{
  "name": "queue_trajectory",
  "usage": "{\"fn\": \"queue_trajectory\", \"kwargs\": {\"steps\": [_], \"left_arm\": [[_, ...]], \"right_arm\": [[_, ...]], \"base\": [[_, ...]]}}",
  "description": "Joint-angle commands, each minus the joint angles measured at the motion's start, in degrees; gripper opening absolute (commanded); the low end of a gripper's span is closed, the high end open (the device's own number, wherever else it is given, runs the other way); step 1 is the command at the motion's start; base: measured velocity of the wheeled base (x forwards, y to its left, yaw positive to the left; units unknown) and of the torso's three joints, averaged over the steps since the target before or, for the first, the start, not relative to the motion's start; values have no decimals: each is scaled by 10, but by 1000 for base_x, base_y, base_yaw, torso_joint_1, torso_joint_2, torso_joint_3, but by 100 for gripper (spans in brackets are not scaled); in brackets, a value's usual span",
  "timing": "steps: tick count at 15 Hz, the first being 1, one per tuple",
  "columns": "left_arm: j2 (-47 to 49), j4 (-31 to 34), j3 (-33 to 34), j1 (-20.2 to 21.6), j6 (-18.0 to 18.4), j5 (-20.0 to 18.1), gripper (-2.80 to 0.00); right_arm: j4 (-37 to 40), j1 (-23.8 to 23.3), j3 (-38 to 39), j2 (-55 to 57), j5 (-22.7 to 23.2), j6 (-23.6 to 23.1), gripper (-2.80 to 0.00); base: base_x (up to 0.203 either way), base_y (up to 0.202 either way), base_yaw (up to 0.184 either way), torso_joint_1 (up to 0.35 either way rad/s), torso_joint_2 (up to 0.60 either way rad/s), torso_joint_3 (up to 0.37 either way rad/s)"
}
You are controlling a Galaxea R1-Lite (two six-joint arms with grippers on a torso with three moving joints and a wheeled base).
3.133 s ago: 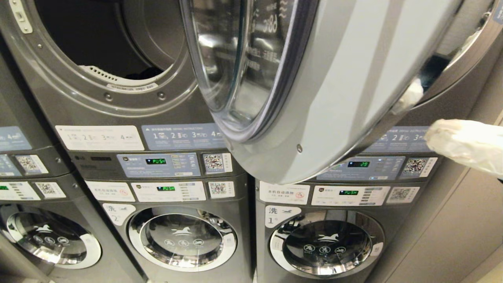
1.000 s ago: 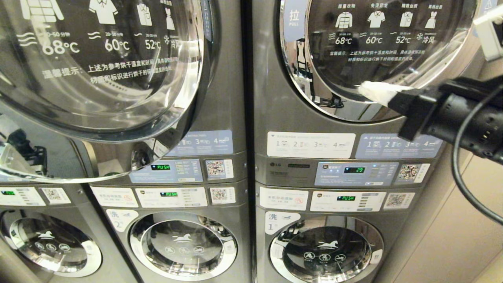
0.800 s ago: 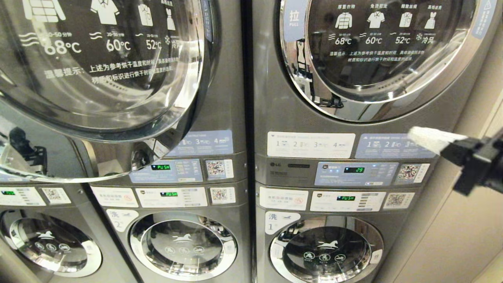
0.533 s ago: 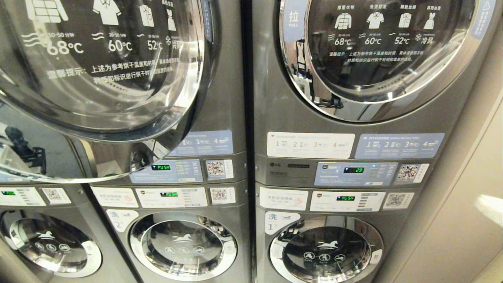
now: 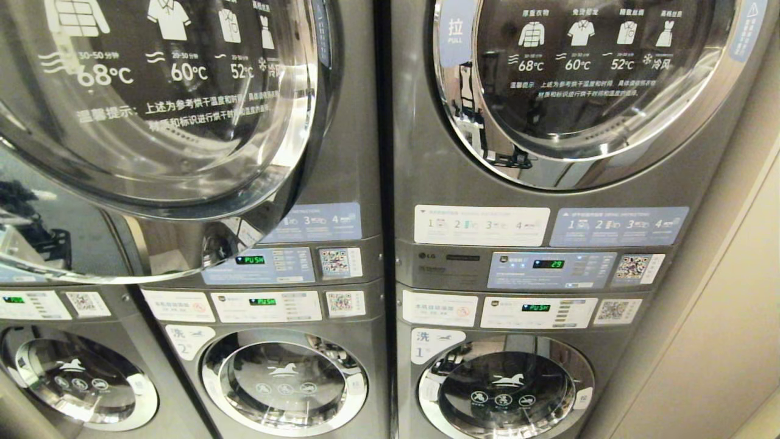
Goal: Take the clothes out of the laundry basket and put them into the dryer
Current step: Close the dryer
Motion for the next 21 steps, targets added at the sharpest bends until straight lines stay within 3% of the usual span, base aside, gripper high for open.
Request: {"fn": "queue_trajectory", "kwargs": {"steps": [1,7,10,21], "left_arm": [[0,0,0,0,-1,0,-280],[0,0,0,0,-1,0,-280],[0,-1,0,0,-1,0,-280],[0,0,0,0,-1,0,-280]], "right_arm": [[5,-3,9,-37,-4,9,-280],[6,-2,7,-34,5,5,-280],[8,-2,6,-34,33,-2,-280],[8,-2,6,-37,34,-1,-280]], "base": [[0,0,0,0,0,0],[0,0,0,3,0,-92],[0,0,0,7,0,-194],[0,0,0,3,2,-133]]}}
